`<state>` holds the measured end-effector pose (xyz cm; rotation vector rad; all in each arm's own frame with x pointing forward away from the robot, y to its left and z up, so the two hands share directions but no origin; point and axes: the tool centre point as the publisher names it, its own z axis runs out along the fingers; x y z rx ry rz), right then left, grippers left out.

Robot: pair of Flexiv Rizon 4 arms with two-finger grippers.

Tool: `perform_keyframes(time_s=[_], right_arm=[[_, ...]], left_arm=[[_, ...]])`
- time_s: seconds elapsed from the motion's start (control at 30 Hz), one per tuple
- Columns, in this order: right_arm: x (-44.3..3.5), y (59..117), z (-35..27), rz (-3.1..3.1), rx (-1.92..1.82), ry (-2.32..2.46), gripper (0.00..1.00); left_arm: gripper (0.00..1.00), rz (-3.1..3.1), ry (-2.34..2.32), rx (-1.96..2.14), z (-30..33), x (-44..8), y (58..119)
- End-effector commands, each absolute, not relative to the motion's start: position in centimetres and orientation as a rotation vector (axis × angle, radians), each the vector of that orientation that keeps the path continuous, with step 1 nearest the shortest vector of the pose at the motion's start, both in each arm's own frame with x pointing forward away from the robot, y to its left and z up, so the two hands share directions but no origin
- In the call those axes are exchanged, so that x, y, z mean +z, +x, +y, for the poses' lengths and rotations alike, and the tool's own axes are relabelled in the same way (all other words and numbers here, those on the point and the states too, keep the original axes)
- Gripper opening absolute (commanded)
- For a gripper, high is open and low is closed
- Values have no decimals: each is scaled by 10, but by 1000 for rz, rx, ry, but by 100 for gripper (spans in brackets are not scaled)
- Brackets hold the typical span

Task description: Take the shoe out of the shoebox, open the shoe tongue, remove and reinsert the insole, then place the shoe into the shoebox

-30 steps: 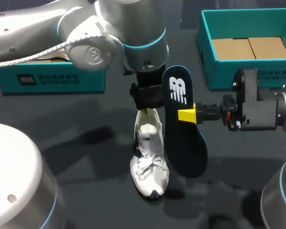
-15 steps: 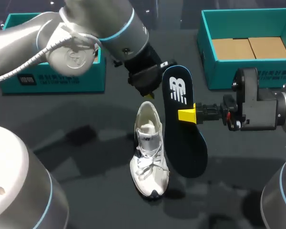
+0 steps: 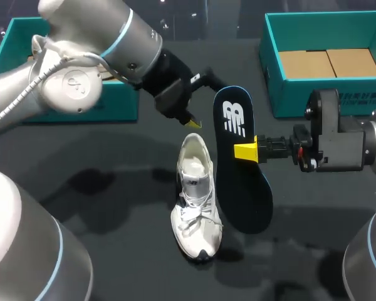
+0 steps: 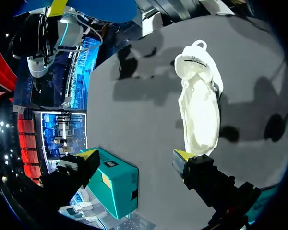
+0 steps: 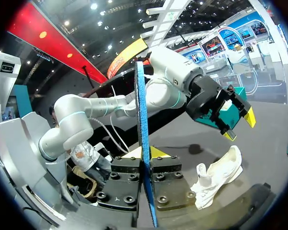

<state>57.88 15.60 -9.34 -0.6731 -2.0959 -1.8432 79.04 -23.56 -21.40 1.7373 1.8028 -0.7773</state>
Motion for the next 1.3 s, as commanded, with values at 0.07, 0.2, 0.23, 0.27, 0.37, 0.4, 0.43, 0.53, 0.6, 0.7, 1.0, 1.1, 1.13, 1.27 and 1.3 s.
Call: perform_keyframes(time_s=[0.07,0.2,0.23,0.27,0.37,0.4,0.43,0.53,0.6,0.7,1.0,1.1,1.13,1.27,1.3], right_arm=[[-94,576,156,-2096,-1847,-678,0],[-94,576,156,-2096,-1847,-678,0],[-94,576,156,-2096,-1847,-678,0],[-94,576,156,-2096,-1847,-678,0],[-94,576,156,-2096,-1847,-678,0],[-94,576,156,-2096,-1847,-678,0],[-94,576,156,-2096,-1847,-678,0],[-94,576,156,-2096,-1847,-678,0],[-94,576,156,-2096,-1847,-678,0],[-94,576,156,-2096,-1847,-678,0],[-94,576,156,-2096,-1847,-678,0],[-96,588,154,-2077,-1835,-701,0],[-98,596,152,-2064,-1826,-724,0],[-103,628,146,-2031,-1794,-755,0],[-104,636,144,-2027,-1785,-759,0]], left_arm=[[100,1507,1518,-1091,-230,-201,799],[100,1391,1423,-1215,-230,-182,805],[100,1391,1423,-1215,-230,-182,805],[100,1391,1423,-1215,-230,-182,805],[100,1391,1423,-1215,-230,-182,805],[100,1391,1423,-1215,-230,-182,805],[100,1391,1423,-1215,-230,-182,805],[100,1391,1423,-1215,-230,-182,805],[100,1370,1402,-1256,-232,-177,802],[100,1343,1357,-1189,-238,-164,798],[100,1342,1347,-1085,-235,-138,798],[100,1338,1349,-1086,-229,-139,800],[100,1340,1348,-1091,-226,-139,801],[100,1341,1341,-1095,-219,-137,803],[100,1338,1338,-1092,-217,-136,802]])
